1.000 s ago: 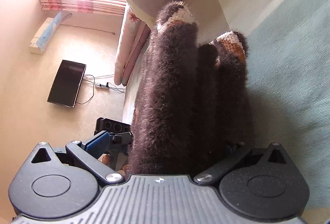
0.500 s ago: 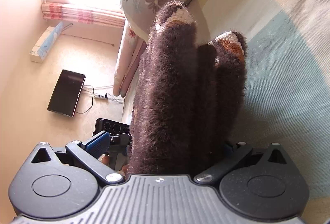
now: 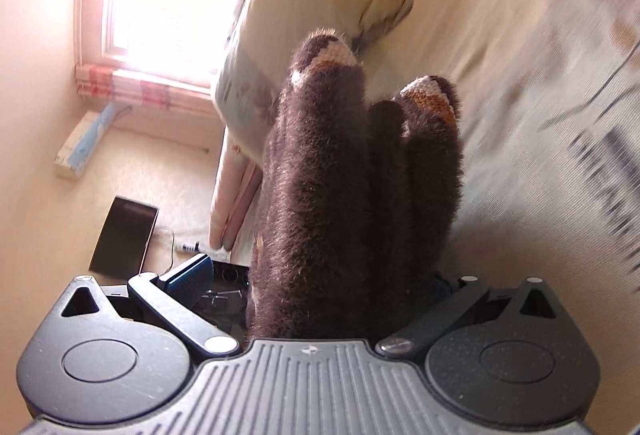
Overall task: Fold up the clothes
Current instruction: 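Lift the folded sweater with both grippers and carry it toward the headboard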
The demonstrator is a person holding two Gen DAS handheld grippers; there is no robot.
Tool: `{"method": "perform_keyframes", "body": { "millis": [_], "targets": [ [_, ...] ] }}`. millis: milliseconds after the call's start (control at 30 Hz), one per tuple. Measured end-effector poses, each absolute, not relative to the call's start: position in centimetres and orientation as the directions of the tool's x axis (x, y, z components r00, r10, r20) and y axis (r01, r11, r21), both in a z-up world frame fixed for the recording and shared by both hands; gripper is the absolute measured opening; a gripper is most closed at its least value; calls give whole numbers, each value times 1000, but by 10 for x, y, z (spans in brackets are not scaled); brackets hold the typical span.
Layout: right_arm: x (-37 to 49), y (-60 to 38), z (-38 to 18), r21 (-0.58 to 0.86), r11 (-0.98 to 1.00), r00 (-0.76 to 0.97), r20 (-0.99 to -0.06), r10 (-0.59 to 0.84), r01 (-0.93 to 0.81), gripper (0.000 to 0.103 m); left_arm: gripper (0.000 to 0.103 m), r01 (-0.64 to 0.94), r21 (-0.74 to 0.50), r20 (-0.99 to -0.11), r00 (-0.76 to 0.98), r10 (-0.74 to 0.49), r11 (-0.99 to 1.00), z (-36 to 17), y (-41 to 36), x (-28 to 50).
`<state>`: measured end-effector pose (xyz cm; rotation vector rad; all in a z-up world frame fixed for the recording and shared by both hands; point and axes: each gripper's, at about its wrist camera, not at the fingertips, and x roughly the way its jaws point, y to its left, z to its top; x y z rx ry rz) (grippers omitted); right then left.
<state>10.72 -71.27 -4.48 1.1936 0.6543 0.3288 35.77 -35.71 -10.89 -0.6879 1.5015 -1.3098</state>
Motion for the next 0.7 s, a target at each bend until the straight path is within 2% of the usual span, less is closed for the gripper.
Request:
{"method": "perform_keyframes", "body": {
  "millis": [267,700],
  "targets": [
    [105,-778,-56,924,351,815,-319,485,152,103,101,203,-949,-304,-383,-872,242,-121,-410,374],
    [127,-818,-95,920,311,818,-364,444,240,103,101,184,-942,-333,-395,-856,282,-160,-382,380]
  ]
}}
